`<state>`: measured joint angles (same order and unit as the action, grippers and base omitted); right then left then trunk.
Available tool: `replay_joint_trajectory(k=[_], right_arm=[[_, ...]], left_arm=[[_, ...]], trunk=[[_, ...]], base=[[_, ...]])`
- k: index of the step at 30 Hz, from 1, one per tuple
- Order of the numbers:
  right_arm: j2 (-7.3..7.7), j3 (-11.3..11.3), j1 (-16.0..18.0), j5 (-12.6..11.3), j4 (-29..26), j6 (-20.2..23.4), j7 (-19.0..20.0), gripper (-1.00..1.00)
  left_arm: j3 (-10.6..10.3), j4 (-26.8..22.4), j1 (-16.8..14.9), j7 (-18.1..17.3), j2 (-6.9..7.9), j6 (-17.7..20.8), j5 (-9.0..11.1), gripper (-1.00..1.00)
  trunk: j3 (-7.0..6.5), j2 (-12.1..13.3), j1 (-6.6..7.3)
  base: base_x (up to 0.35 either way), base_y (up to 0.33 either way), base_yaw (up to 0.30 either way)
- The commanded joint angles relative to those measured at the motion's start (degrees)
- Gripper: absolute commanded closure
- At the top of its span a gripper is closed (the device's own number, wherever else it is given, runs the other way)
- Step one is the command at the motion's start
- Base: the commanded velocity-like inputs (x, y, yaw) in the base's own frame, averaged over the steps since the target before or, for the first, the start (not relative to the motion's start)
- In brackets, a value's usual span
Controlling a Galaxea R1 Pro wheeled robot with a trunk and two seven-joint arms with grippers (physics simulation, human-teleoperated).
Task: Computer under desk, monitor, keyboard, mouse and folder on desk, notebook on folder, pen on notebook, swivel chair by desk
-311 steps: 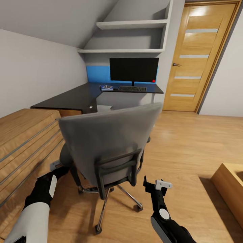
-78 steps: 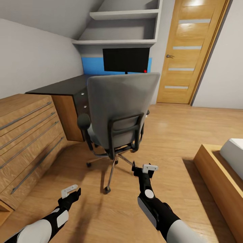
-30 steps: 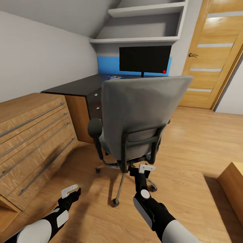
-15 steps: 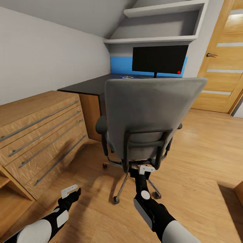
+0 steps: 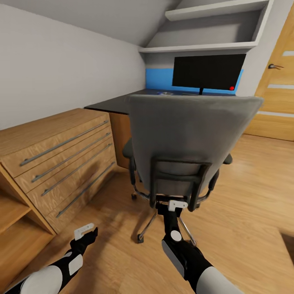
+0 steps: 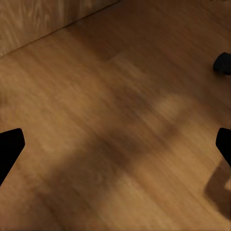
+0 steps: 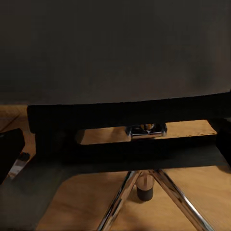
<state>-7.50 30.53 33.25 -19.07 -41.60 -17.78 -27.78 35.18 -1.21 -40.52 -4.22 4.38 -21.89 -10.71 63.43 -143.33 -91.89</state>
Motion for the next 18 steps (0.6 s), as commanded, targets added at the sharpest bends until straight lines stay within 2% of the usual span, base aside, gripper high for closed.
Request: replay_joint_trajectory(k=[1,18], right_arm=[[0.02,0.41,0.07,-0.45,0.02,-0.24,-0.17,-1.0],[0.02,0.41,0.07,-0.52,0.02,-0.24,-0.17,-1.0]], left_arm=[[0.5,0.07,-0.02,-0.18,0.0,-0.17,-0.45,-1.0],[0.5,0.07,-0.02,-0.18,-0.07,-0.17,-0.45,-1.0]], trunk=[[0.05,-0.02,0.01],[0.05,-0.02,0.01]], base=[[0.0,0.061,0.203],[0.0,0.006,0.257]])
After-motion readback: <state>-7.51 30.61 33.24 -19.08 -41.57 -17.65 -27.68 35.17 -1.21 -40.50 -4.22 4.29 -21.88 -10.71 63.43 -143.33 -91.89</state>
